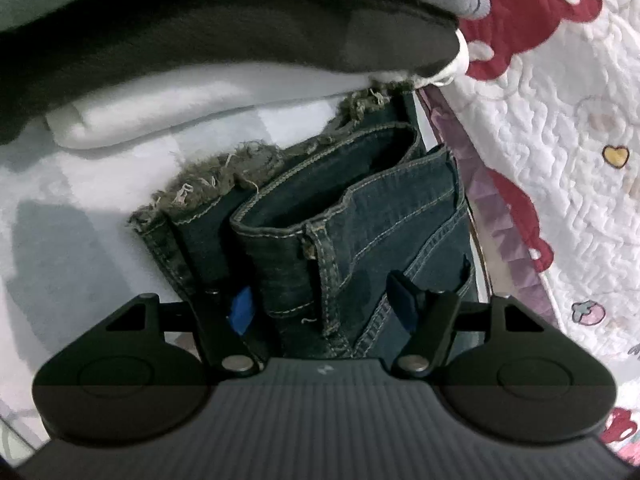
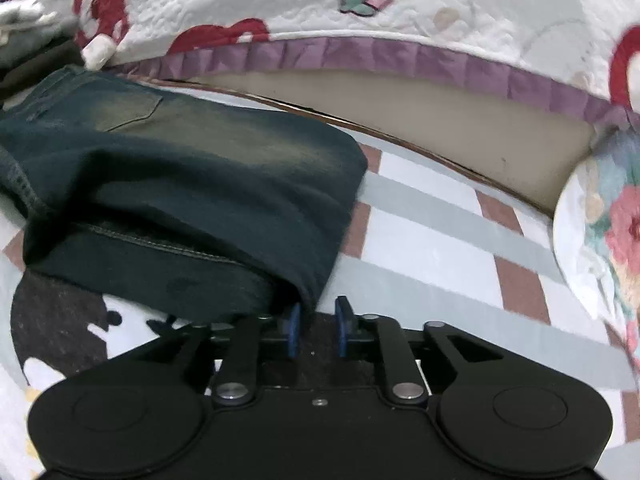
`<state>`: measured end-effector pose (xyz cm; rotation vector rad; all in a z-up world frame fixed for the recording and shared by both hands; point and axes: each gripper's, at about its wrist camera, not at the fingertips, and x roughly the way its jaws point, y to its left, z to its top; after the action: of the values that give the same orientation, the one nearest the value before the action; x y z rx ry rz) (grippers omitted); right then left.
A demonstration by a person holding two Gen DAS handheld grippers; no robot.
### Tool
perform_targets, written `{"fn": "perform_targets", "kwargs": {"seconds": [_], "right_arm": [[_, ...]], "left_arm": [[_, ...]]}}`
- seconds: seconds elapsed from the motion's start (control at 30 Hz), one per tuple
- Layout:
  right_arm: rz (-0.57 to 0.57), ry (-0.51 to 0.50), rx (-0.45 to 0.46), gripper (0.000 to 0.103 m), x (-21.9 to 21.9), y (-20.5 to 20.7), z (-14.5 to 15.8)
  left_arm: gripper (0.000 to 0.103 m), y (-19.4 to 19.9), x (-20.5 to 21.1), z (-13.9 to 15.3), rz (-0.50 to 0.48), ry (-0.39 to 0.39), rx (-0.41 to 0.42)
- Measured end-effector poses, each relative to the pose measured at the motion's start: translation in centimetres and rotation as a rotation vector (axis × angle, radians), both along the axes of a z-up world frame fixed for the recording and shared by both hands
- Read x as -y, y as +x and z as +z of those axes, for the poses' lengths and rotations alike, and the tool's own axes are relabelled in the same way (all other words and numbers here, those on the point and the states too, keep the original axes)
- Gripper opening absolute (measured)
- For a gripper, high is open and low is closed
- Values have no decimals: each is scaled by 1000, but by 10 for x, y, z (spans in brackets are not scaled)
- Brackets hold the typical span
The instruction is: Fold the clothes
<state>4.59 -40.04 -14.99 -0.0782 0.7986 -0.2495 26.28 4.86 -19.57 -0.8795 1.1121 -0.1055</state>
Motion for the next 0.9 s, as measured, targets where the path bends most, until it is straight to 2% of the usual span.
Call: {"fn": "perform_targets", "kwargs": {"seconds": [0.17, 0.37, 0.47, 0.53, 0.6, 0.7, 0.77, 0.9], "right_arm": [[-22, 58, 14, 25, 6, 0, -4], [-10, 77, 28, 27, 4, 4, -6], [-7, 89, 32, 27, 5, 4, -6], [-6, 96, 34, 27, 6, 3, -6], [-10, 101, 38, 27, 7, 4, -8], [-19, 90, 57, 28, 6, 3, -6], [-17, 95, 74, 28, 4, 3, -2], [-3, 109, 102, 37, 1, 4, 6]], "left_arm": [[67, 3, 17, 1, -47, 81, 50], [49, -14, 46, 4, -36, 281, 133], [37, -17, 57, 7, -43, 345, 173], [17, -16, 62, 12, -59, 410, 212], [10, -13, 65, 23, -72, 464, 270], [9, -8, 51, 42, -53, 410, 333], [9, -7, 43, 54, -45, 403, 388], [9, -16, 32, 79, 6, 474, 467]]}}
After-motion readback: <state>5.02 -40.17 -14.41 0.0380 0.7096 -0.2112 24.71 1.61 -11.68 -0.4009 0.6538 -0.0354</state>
